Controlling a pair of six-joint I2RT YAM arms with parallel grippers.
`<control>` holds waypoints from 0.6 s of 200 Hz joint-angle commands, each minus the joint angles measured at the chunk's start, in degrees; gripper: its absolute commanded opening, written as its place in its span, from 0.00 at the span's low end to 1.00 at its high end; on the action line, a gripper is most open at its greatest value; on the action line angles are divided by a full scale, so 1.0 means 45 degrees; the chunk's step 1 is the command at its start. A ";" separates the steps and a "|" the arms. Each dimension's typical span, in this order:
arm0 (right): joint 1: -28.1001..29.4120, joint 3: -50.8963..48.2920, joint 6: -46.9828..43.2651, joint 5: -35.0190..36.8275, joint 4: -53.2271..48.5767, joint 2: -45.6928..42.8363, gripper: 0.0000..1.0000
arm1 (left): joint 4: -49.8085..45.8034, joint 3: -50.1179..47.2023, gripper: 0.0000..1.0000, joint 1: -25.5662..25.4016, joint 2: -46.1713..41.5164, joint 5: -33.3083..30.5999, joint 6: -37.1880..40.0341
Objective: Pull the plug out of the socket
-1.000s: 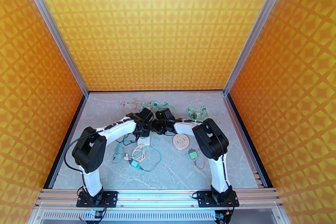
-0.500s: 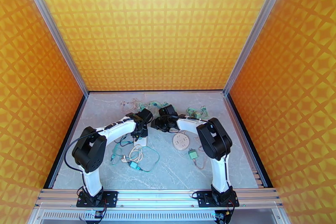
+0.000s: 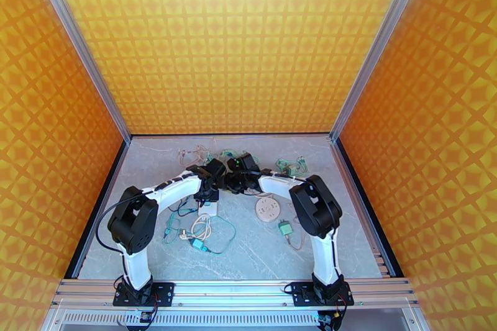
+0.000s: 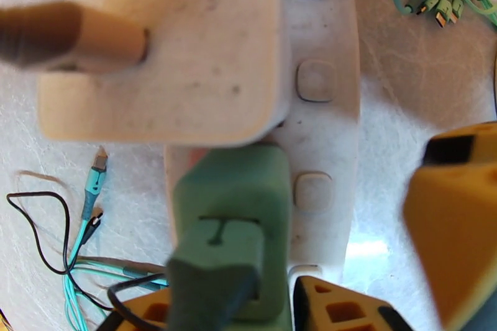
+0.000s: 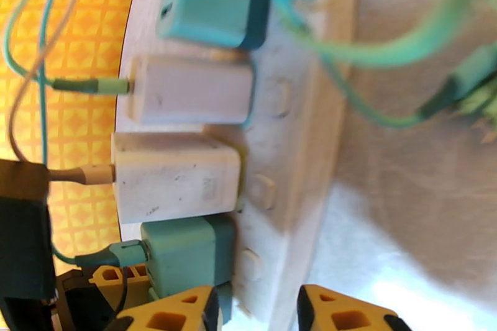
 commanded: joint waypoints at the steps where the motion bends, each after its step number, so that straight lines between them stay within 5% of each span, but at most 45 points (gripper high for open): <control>1: 0.0204 0.0594 0.0241 -0.0554 0.0207 0.0705 0.40 | 0.0032 -0.0067 0.33 0.0054 0.0036 0.0369 0.0246; 37: 0.0377 0.1028 0.0280 -0.0555 -0.0112 0.1435 0.39 | 0.0150 -0.0285 0.28 0.0061 -0.0008 0.0487 0.0299; 54: 0.0441 0.1130 0.0205 -0.0229 -0.0445 0.1571 0.37 | 0.0209 -0.0335 0.16 0.0059 0.0001 0.0566 0.0284; 120: 0.0470 0.0767 -0.0207 0.1007 -0.2409 0.1911 0.29 | 0.0721 -0.0876 0.09 0.0586 -0.0855 0.1610 0.0108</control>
